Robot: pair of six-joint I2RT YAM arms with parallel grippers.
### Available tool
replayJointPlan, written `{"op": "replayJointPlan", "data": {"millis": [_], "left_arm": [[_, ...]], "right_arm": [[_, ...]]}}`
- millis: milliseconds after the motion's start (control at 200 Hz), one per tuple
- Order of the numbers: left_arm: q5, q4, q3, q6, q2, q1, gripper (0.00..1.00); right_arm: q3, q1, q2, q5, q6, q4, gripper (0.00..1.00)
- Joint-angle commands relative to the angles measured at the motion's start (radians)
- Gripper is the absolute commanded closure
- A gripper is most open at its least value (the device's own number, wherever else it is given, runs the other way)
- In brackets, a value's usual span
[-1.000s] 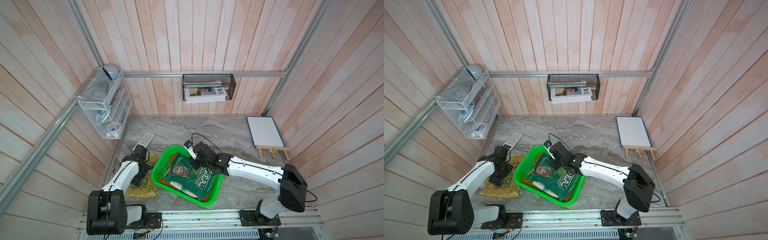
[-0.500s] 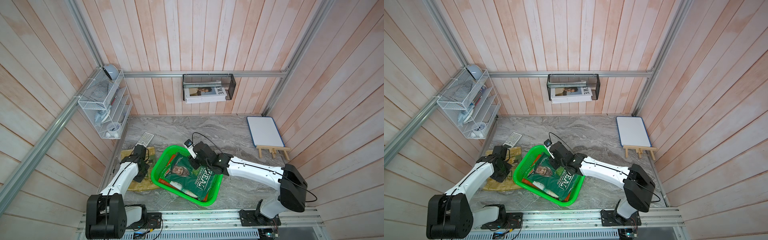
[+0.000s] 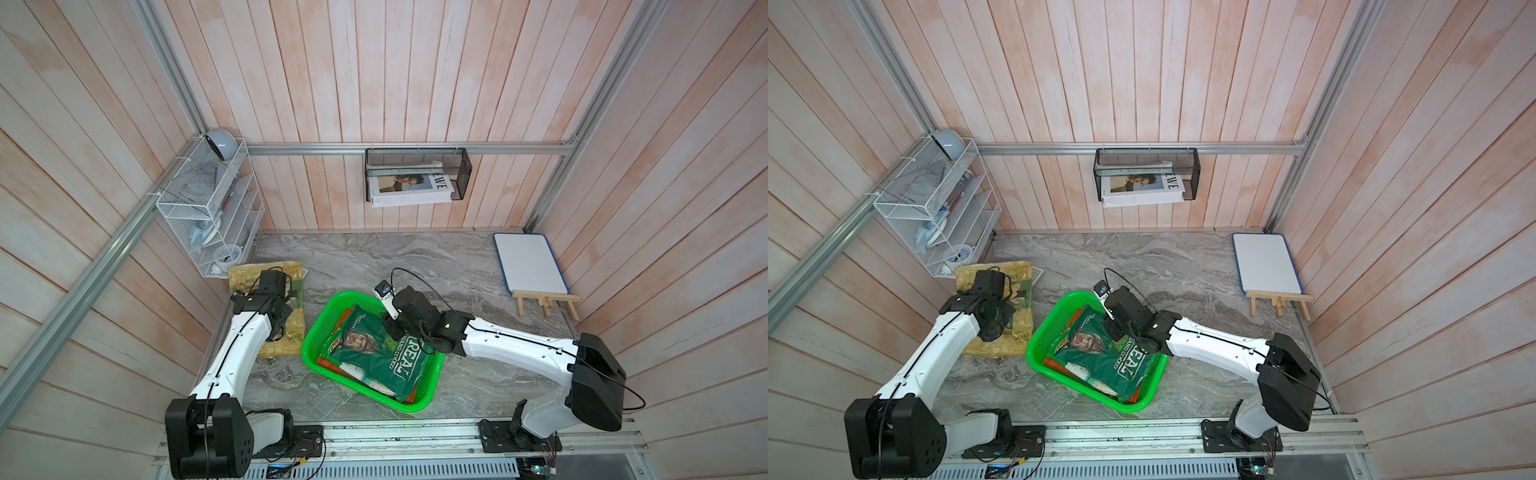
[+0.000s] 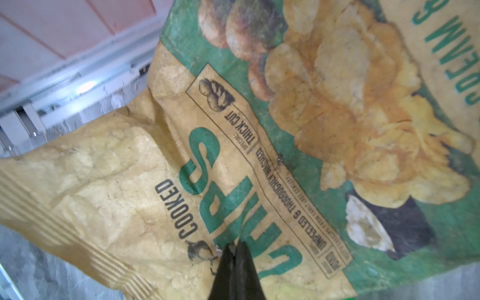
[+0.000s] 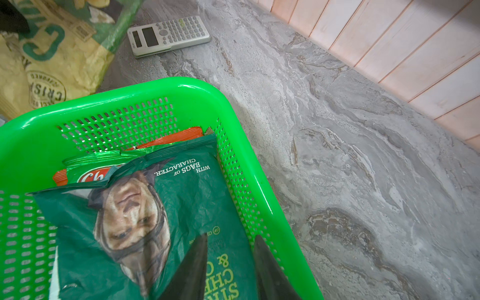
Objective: Put the potato chips into the basket
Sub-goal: Pick up the potato chip from the center of the board, then place the potato chip in the basket.
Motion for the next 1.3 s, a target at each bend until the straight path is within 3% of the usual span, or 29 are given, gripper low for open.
{"op": "replayJointPlan", "data": {"millis": [0,150,310,390,480,540,605,740,915,1090,1295], "left_arm": [[-0.155,0.026,0.081,0.119,-0.007,-0.026,1.0],[-0.221,0.124,0.125,0.258,-0.036,-0.113,1.0],[-0.247,0.379,0.034,0.465,-0.151,-0.267,1.0],[-0.177,0.471,0.003,0.597,-0.194,-0.324,1.0],[-0.019,0.499,-0.004,0.787,-0.229,-0.416,1.0],[-0.013,0.442,0.011,0.96,-0.231,-0.515,1.0],[0.006,0.336,0.029,1.052,-0.222,-0.581,1.0],[0.185,0.178,0.022,1.12,-0.243,-0.613,1.0],[0.261,0.095,-0.02,1.228,-0.239,-0.624,1.0],[0.174,0.064,-0.059,1.239,-0.169,-0.729,1.0],[0.144,0.206,-0.106,1.242,-0.109,-0.788,1.0]], "right_arm": [[-0.029,-0.004,-0.048,0.043,0.002,0.034,0.66],[-0.066,-0.007,-0.104,0.137,0.009,0.067,0.66],[-0.138,-0.029,-0.172,0.246,0.056,0.125,0.66],[-0.156,-0.059,-0.2,0.275,0.089,0.122,0.66],[-0.185,-0.092,-0.255,0.32,0.12,0.116,0.66],[-0.22,-0.113,-0.303,0.347,0.143,0.123,0.66],[-0.249,-0.138,-0.357,0.372,0.169,0.115,0.66],[-0.292,-0.163,-0.487,0.451,0.176,0.086,0.66],[-0.316,-0.198,-0.633,0.479,0.136,0.052,0.66],[-0.344,-0.207,-0.666,0.492,0.152,0.03,0.66],[-0.31,-0.209,-0.62,0.434,0.191,0.021,0.66]]}}
